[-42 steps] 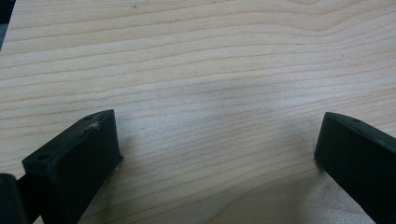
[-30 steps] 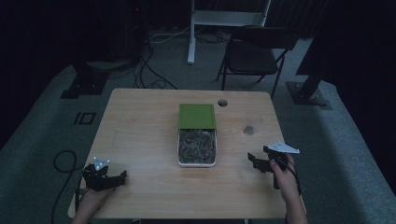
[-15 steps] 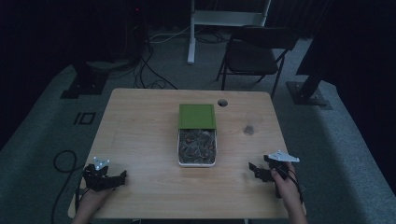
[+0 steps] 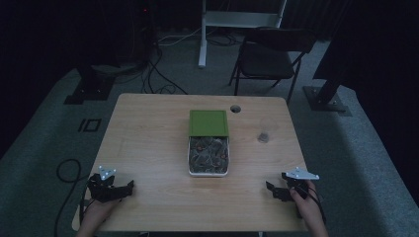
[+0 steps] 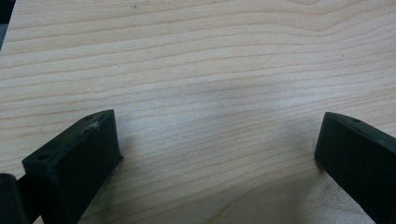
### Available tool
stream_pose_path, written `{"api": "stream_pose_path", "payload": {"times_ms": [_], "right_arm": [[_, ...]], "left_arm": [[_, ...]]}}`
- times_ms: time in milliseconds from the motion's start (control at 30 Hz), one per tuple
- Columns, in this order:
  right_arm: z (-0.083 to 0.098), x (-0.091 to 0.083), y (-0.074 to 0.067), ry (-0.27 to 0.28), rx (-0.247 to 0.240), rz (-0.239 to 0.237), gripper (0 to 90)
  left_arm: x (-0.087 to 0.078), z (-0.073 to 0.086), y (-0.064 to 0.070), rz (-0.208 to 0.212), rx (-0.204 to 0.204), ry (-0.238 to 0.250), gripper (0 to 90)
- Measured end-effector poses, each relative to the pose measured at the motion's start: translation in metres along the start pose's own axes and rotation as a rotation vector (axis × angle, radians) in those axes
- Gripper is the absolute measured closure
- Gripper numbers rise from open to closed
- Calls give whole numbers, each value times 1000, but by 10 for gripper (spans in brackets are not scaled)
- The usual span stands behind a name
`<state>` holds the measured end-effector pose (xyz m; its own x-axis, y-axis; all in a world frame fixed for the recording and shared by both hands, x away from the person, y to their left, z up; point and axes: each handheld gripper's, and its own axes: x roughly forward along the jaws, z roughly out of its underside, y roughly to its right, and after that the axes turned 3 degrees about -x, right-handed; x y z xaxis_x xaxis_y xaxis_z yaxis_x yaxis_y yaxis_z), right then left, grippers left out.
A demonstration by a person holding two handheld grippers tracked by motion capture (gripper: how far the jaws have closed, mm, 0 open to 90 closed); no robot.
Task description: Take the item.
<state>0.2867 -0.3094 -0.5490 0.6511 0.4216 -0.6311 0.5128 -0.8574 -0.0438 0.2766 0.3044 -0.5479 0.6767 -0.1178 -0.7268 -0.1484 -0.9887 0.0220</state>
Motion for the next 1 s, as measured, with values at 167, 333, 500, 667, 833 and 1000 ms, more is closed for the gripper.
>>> {"api": "stream_pose_path", "payload": {"times_ms": [167,333,500,667,833,1000], "right_arm": [[6,-4,-1,-20,-33,-15,186],[9,-5,-2,-44,-55,-33,174],[9,-4,-7,-61,-115,-47,139],[8,-3,-10,-71,-135,-38,120],[8,-3,-10,-72,-131,-34,113],[8,-3,-10,-72,-136,-33,114]], "left_arm": [[0,0,0,0,0,0,5],[0,0,0,0,0,1,5],[0,0,0,0,0,1,5],[0,0,0,0,0,1,5],[0,0,0,0,0,1,5],[0,0,0,0,0,1,5]]}}
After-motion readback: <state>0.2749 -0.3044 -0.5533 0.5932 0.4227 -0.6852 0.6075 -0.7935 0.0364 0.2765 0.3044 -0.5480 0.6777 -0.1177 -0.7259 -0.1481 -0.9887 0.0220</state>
